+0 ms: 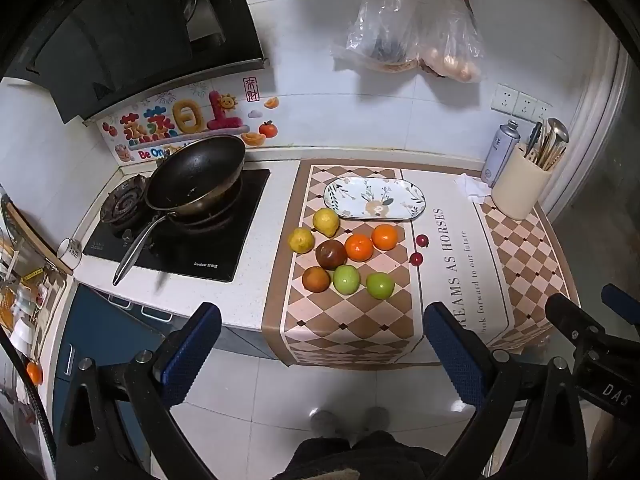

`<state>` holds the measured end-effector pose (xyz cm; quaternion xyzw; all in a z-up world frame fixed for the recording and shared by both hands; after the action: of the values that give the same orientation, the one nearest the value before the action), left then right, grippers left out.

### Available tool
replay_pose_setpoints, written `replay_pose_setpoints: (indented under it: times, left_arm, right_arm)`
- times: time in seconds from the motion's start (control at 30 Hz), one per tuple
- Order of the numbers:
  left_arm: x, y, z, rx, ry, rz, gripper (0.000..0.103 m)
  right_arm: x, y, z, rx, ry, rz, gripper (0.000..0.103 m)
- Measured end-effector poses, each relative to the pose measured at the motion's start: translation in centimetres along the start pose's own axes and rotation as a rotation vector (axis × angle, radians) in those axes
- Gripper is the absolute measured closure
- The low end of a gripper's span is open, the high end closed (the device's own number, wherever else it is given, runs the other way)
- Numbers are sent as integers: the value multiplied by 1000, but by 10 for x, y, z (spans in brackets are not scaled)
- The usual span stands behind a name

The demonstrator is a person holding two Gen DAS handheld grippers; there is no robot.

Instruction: Organize fruits

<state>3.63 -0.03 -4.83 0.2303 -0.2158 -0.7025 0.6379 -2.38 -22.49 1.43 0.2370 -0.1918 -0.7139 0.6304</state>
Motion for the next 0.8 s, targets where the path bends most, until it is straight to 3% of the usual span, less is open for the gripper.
replay_pose_setpoints:
  times: [0.8]
  left_arm:
    - [6,4,6,14,8,-2,0]
  right_arm:
    - [1,0,1,2,5,-4,0]
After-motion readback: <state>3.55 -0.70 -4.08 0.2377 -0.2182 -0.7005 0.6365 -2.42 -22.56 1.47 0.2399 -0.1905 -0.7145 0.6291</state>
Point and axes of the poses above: each gripper's, at about its wrist camera, not at the fingertips, and z roughly against the way its jaws point, x to its right, y to its top, the point moved 6 cm from there along -z, roughly the way its jaws point, and after that the axes turned 2 degrees about -z, right-handed, at the moved point
